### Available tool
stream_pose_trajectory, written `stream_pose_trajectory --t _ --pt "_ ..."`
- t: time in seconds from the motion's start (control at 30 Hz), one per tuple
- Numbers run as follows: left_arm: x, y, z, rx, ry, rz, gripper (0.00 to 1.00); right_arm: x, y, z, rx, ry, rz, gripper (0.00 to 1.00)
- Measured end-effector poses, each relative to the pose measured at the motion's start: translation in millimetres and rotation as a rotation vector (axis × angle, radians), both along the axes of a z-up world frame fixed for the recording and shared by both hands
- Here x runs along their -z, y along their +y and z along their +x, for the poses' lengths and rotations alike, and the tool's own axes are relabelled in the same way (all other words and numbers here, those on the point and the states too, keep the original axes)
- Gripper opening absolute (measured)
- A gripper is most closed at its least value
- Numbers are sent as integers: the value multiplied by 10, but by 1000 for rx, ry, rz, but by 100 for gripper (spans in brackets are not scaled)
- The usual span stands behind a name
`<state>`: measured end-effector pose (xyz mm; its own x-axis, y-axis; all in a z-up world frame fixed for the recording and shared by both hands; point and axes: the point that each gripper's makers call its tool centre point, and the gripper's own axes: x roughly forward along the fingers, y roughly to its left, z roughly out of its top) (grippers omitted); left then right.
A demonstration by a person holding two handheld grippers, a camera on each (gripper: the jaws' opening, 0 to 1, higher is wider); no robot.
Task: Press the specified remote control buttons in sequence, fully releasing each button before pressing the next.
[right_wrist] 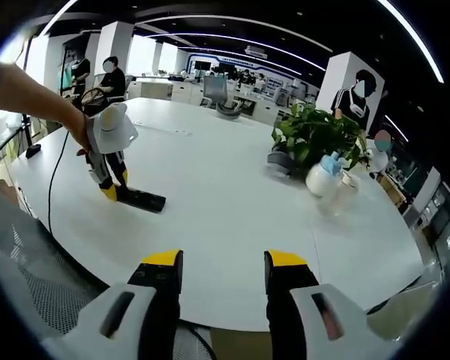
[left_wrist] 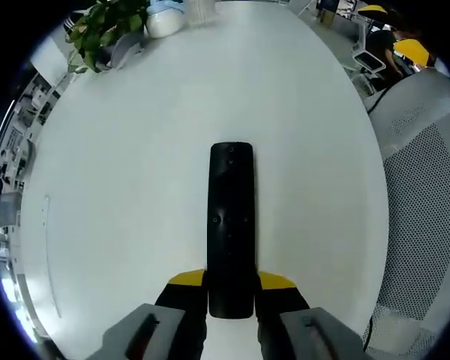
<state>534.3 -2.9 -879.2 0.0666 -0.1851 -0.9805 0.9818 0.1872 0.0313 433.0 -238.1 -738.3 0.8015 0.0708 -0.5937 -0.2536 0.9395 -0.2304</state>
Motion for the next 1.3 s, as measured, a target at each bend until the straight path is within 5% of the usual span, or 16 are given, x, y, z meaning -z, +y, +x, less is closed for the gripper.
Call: stream_pose_trajectory --t 1.3 --pt "-4 -16 -342 5 -1 -1 24 -4 36 -14 -22 0 -2 42"
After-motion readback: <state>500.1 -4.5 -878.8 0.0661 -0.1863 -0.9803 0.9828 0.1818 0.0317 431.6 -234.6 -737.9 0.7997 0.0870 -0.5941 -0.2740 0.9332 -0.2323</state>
